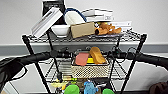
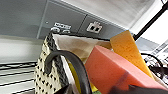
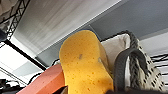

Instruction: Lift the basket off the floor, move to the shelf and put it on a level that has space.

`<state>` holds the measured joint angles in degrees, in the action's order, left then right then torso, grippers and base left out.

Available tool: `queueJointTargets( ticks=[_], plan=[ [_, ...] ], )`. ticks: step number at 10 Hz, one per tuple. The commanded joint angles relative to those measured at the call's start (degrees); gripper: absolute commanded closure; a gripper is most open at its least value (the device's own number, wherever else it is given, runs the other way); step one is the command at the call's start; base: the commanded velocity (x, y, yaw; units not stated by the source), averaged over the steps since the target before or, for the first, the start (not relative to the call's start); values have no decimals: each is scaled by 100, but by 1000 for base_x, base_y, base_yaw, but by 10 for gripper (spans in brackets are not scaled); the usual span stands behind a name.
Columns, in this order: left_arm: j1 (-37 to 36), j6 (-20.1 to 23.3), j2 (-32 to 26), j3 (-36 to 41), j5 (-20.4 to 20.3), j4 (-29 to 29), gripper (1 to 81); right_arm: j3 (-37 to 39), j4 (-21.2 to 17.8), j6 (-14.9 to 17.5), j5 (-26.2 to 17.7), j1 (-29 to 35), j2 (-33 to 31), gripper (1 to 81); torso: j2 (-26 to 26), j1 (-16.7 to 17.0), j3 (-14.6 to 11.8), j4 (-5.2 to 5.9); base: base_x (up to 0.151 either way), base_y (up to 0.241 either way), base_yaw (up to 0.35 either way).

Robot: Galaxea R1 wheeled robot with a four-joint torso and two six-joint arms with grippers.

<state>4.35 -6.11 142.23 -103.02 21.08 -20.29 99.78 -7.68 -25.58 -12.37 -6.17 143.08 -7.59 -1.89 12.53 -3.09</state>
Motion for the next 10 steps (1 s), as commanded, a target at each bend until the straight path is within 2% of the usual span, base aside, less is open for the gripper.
queueJointTargets(
  ticks=[1,6,8,10],
  plan=[
    [-1072,13,-871,906,19,-98,10,-1014,-155,-35,112,1007,-787,10,0,0,0,0,0,0,0],
    [-1063,-66,-2030,2390,-191,-116,10,-2313,-155,-175,191,875,-1814,10,0,0,0,0,0,0,0],
    [-985,-119,-2522,3006,-209,-124,10,-2815,-155,-185,349,648,-2298,10,0,0,0,0,0,0,0],
    [-774,-137,-3083,3620,-411,-98,10,-3306,-163,-193,420,445,-2842,10,0,0,0,0,0,0,0]
  ],
)
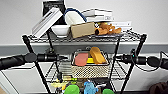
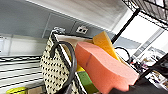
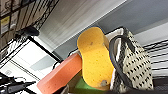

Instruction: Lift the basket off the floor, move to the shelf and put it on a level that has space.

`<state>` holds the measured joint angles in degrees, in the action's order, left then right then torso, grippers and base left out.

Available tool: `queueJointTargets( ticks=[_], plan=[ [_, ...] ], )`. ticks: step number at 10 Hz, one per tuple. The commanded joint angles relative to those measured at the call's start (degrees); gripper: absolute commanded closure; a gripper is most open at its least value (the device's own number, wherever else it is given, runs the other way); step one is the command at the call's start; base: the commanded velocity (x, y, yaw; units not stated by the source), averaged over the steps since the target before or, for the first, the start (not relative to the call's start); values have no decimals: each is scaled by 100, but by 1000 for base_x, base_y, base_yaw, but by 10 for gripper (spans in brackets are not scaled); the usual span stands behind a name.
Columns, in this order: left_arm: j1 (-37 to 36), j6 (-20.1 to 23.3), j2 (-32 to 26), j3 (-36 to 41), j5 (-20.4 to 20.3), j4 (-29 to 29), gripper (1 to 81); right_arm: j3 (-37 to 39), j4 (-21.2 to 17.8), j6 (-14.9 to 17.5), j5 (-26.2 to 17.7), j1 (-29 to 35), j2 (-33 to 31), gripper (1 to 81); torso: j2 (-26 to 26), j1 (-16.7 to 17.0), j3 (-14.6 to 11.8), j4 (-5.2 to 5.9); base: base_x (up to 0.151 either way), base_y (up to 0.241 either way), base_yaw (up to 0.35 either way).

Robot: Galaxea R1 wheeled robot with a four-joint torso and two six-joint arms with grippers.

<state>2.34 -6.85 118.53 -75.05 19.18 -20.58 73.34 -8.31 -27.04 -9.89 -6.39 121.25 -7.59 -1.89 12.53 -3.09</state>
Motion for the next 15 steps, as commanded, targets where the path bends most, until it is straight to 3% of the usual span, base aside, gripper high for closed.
queueJointTargets(
  ticks=[1,5,8,12,15],
  plan=[
    [-406,-71,-933,1042,-221,-78,10,-873,-91,-47,162,370,-870,10,0,0,0,0,0,0,0],
    [595,-62,-1920,1914,-476,-8,10,-1622,-109,-188,101,-131,-1768,10,0,2,-4,0,0,0,0],
    [1535,-9,-2298,2187,-757,106,10,-1675,-100,-302,-74,-736,-2101,10,-2,6,-6,0,0,0,0],
    [3312,0,-2236,2073,-1557,256,10,-1367,-21,-302,-215,-1906,-2119,10,-5,11,-11,0,0,0,0],
    [4611,279,-1755,1512,-1961,256,10,-929,-4,-232,-286,-2775,-1848,10,-5,11,-13,0,0,0,0]
  ],
)
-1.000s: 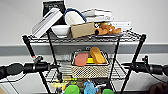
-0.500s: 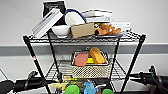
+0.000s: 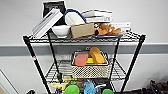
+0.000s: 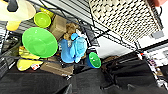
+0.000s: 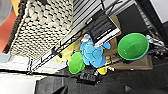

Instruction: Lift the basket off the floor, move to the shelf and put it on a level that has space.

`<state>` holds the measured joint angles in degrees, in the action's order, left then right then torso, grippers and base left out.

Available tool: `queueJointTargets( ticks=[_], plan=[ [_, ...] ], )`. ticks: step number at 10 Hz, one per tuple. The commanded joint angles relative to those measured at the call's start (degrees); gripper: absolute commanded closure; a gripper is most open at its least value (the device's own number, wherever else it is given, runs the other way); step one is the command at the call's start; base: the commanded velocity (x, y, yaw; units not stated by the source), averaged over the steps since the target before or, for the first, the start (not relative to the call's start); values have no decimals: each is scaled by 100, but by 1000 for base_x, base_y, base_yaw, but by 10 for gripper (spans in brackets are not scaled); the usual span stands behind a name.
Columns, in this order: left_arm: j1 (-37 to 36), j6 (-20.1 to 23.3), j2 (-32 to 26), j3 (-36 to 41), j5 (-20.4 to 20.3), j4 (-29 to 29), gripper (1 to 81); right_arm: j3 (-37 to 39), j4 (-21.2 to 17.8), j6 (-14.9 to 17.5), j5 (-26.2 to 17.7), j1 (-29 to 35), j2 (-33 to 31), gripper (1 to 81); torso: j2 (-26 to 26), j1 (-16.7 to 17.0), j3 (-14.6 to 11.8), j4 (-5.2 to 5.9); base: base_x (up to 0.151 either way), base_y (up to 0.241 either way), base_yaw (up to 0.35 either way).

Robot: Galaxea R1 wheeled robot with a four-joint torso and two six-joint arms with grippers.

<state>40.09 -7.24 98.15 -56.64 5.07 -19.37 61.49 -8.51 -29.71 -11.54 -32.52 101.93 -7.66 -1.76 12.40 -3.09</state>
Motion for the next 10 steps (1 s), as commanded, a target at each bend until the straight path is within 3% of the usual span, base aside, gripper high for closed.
queueJointTargets(
  ticks=[1,5,10],
  plan=[
    [1127,407,442,-487,-621,135,10,440,24,35,-120,-452,259,10,0,0,0,0,0,0,0],
    [2050,417,1243,-1429,-797,337,10,1470,69,185,-120,-1577,1096,10,-4,5,-4,0,0,0,0],
    [2736,425,2367,-2798,-859,496,10,2831,657,202,-120,-2500,2255,10,-6,11,-11,0,0,0,0]
  ],
)
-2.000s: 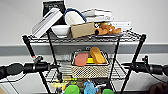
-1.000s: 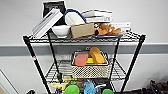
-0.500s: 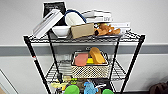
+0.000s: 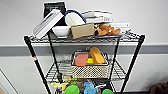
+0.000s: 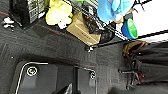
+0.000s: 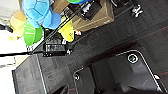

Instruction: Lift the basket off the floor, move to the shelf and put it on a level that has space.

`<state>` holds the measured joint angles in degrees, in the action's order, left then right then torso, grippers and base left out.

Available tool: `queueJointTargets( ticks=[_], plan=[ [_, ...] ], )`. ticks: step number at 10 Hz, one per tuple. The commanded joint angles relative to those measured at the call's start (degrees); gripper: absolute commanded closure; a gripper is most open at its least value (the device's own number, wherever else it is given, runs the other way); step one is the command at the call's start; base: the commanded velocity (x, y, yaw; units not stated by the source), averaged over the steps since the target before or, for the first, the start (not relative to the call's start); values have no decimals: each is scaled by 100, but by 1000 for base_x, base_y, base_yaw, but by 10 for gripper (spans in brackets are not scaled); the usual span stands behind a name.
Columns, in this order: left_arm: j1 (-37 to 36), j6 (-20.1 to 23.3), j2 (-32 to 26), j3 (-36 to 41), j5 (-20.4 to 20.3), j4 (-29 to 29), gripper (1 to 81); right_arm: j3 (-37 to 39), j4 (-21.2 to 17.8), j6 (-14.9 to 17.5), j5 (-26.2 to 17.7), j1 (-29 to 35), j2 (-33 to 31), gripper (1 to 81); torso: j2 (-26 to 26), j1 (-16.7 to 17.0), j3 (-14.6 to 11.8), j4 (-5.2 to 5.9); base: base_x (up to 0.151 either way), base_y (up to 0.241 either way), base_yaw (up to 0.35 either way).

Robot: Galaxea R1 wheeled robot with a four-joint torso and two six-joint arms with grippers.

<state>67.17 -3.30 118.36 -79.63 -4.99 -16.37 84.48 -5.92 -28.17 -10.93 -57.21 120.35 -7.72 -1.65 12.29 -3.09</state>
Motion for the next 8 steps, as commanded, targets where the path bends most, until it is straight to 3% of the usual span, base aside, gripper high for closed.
queueJointTargets(
  ticks=[1,6,8],
  plan=[
    [142,32,547,-753,138,196,10,811,556,57,-173,-198,658,10,0,0,0,0,0,0,0],
    [617,40,1586,-2022,138,398,10,2476,1603,66,-67,-1007,1926,10,-5,5,-2,0,0,0,0],
    [749,32,1894,-2382,138,538,10,3196,1893,66,197,-1263,2444,10,-5,5,-4,0,0,0,0]
  ],
)
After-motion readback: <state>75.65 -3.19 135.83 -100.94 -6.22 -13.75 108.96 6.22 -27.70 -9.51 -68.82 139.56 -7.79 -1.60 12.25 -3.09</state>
